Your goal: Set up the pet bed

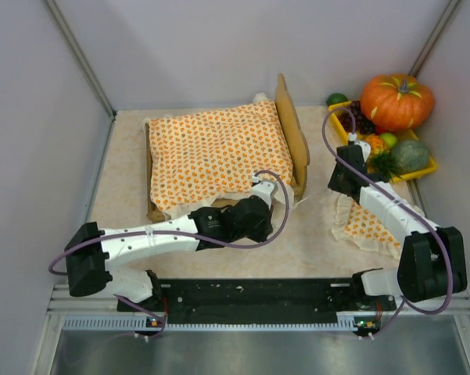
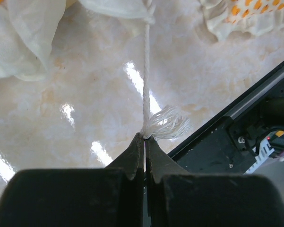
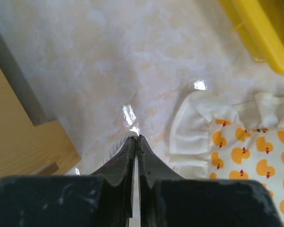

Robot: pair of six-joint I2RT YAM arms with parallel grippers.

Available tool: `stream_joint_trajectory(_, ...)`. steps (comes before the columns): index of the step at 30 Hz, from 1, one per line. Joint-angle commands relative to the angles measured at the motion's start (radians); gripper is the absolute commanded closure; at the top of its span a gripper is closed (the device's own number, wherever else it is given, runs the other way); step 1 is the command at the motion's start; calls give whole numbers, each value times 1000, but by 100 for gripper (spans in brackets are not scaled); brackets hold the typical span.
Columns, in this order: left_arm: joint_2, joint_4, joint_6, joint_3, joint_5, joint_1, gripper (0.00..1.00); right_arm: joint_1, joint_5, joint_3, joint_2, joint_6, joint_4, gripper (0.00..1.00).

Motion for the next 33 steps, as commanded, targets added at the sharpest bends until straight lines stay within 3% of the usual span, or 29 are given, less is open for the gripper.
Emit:
stream_joint_trajectory(1, 19, -74, -29, -18, -10, -5, 100, -31, 18, 108, 17, -48, 56, 100)
stream_joint_trajectory(8, 70, -166, -95, -58, -136, -4, 100, -33, 4, 236, 112, -52, 56, 100)
stream_joint_trajectory(16, 208, -213, -167, -67, -168, 25, 100, -45, 13, 311, 166, -58, 60, 100)
stream_joint_trajectory(23, 208, -107, -181, -171, -98, 116, 100, -54, 24, 369, 173, -74, 61, 100)
stream_joint_trajectory(33, 280, -94, -158, -141, -84, 151, 100, -86, 90, 380, 130, -51, 60, 100)
